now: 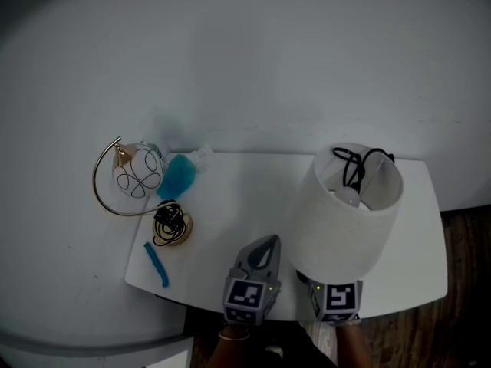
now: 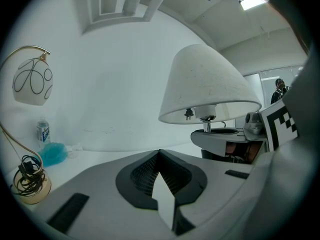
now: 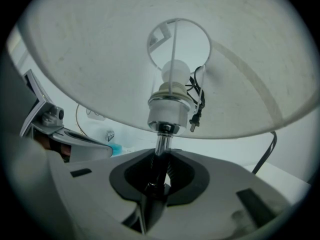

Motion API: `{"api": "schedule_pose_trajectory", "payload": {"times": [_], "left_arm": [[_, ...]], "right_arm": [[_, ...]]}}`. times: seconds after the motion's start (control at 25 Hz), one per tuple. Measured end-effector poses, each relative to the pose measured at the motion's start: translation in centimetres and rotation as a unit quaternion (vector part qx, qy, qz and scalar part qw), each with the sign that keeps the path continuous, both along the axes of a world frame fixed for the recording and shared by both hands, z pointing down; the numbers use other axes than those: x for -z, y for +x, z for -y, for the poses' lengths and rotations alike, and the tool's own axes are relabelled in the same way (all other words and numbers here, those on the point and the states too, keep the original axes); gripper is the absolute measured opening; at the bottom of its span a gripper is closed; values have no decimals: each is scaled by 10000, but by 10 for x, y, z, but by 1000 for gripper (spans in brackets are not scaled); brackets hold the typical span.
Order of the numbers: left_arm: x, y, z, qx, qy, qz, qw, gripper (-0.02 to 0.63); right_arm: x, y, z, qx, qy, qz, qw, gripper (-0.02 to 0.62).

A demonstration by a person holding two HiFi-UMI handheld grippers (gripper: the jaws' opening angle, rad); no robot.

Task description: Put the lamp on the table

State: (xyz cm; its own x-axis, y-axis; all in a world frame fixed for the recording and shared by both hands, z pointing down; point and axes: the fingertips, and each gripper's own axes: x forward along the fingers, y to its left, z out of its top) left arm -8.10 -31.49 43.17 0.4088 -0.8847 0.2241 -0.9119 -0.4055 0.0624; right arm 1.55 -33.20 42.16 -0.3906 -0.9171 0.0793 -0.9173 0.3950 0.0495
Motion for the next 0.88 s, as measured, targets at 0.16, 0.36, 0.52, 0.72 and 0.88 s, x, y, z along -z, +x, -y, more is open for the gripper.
{"api": "schedule_pose_trajectory", "payload": {"times": [0.16, 0.36, 0.52, 0.72, 0.88], "left_arm": [[-3, 2, -1, 19, -16, -6, 10000, 6], [-7, 4, 0, -9, 26, 20, 10000, 6], [-13, 4, -1, -29, 71, -6, 10000, 6], [-20, 3, -1, -40, 100, -7, 9999, 6], [-25, 4, 0, -31, 88, -14, 10000, 6]], "right_arm": [[-1, -1, -1, 33, -18, -33, 10000, 64], [-6, -1, 0, 24, 43, 65, 10000, 64], [-13, -3, -1, 14, 117, 21, 9999, 64], [-22, -5, -1, 9, 122, 9, 9999, 64], [-29, -4, -1, 11, 81, 22, 10000, 64]]}}
